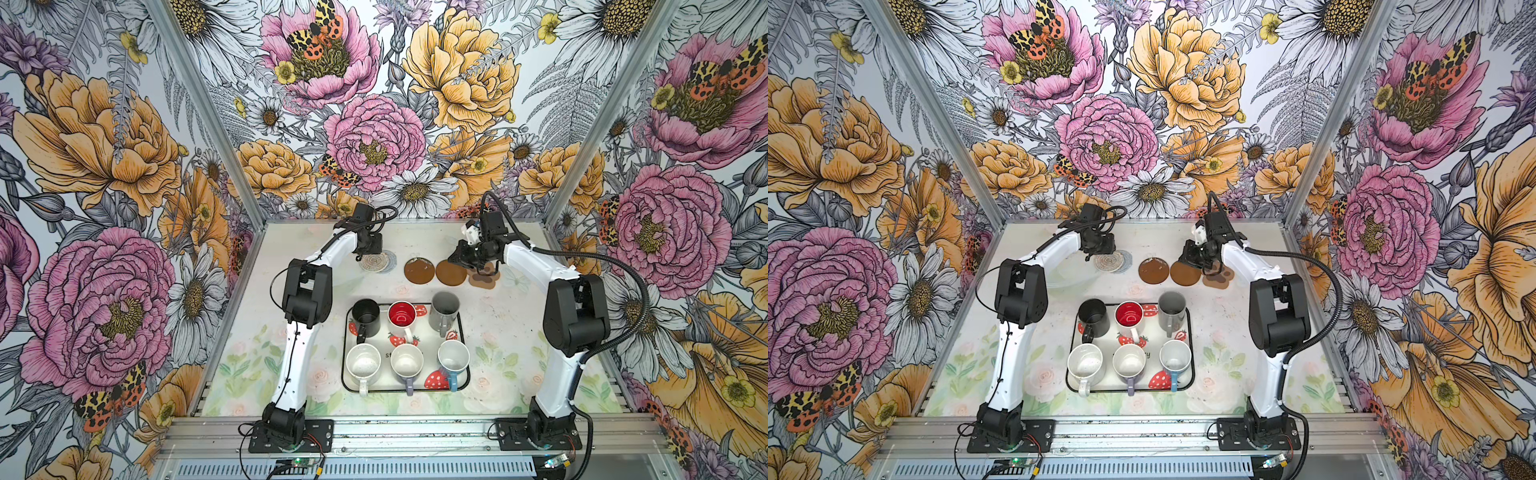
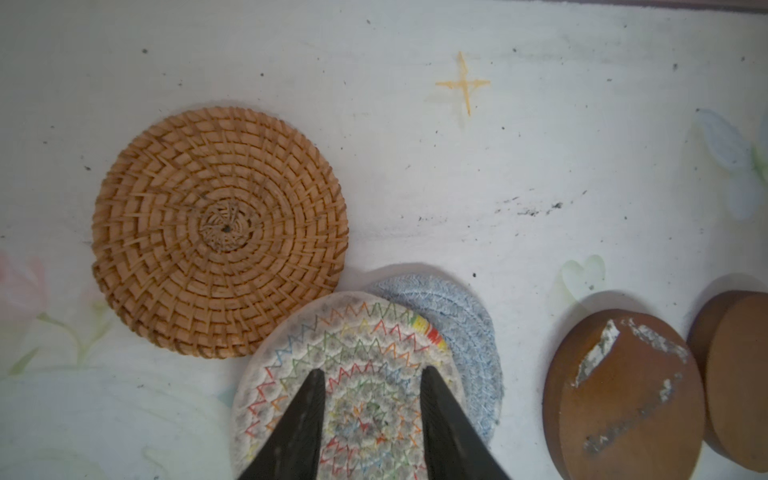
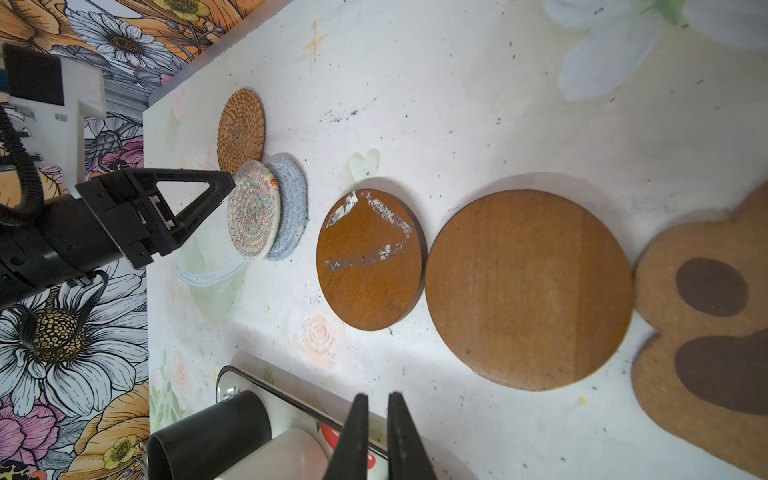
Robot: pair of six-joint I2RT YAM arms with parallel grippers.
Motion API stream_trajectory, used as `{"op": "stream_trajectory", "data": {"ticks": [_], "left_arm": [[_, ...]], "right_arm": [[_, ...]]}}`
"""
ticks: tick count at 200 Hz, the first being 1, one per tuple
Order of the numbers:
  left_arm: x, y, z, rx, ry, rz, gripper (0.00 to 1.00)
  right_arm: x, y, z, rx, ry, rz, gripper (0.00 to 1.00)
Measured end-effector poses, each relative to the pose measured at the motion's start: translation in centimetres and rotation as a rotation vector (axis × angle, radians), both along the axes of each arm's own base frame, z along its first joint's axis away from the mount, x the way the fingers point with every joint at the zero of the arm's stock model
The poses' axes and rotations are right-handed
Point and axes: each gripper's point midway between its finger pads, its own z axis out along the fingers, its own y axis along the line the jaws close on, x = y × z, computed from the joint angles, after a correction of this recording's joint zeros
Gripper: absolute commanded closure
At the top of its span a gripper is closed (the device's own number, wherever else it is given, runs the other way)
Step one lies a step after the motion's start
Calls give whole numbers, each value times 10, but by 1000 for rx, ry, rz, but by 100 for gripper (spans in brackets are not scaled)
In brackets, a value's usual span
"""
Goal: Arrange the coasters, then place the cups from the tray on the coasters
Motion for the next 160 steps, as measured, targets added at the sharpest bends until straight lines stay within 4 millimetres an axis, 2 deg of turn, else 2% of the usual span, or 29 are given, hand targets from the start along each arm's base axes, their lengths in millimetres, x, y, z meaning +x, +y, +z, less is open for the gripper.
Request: {"op": "stream_trajectory", "data": {"ticks": [31,48,85,101,122,160], "left_arm": [[-8,-1,-15,29,28,-17,68],[-12,4,-25,39,47,-14,70],[-14,10,-26,36,36,-5,72],[-16,16,-25,37,39,2,73],[-20,23,-26,40,44,10,79],[-29,27,-28,43,49,8,82]], "right_arm": [[7,20,-3,4,-3,38,87],[15,41,2,22,-26,77,87],[31,85,11,67,-66,153,87],[36,102,8,87,-63,177,87],[39,120,-1,107,-51,205,87],[46,135,-17,126,-25,220,88]]}}
